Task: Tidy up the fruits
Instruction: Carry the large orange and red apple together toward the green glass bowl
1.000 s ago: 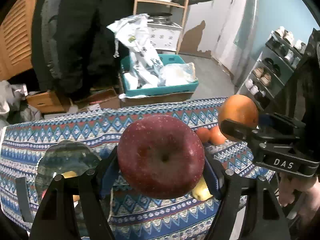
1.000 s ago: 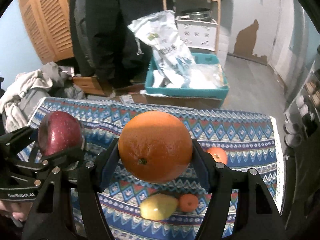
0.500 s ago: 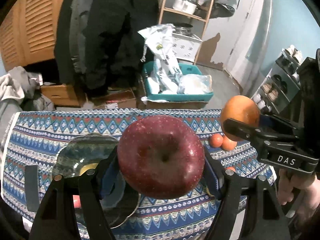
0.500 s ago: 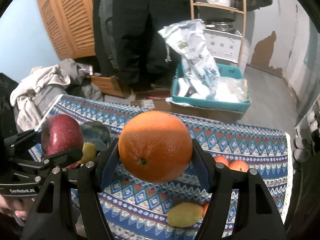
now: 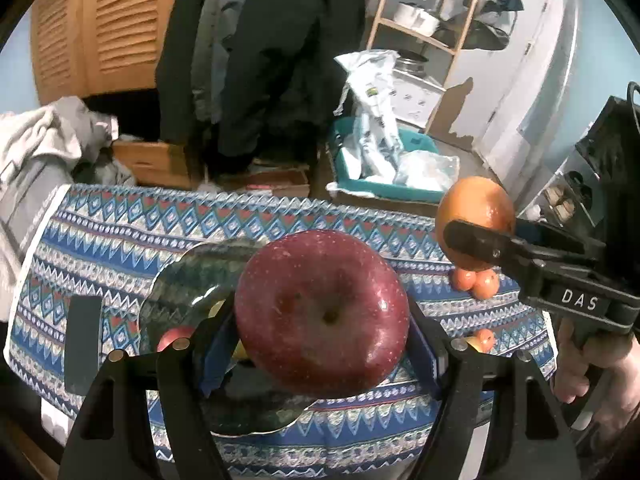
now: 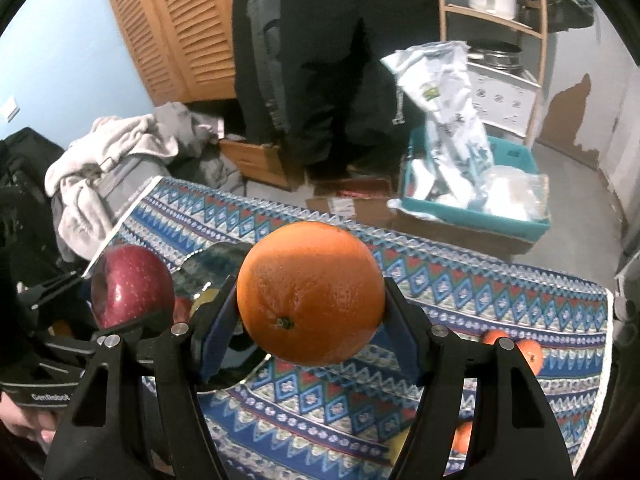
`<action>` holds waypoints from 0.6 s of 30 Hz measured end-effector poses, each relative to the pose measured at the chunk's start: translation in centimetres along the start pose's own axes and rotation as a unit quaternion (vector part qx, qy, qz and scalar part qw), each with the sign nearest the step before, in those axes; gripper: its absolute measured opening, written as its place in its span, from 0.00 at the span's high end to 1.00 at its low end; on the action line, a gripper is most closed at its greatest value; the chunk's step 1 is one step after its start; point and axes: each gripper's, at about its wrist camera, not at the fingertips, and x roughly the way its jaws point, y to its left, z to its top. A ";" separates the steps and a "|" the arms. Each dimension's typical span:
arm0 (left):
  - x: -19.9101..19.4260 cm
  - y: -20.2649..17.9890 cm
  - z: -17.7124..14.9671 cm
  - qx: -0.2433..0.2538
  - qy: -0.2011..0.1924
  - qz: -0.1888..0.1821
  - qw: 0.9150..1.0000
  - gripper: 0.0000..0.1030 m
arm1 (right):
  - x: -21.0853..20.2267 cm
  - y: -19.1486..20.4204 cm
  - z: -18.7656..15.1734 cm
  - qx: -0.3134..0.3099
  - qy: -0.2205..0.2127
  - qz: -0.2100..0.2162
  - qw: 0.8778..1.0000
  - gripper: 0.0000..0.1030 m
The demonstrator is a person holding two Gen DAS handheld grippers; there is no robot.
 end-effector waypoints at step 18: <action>3.7 5.8 -4.7 -0.046 0.059 0.039 0.996 0.26 | 7.4 5.4 -0.9 -0.041 0.069 0.044 0.996 0.33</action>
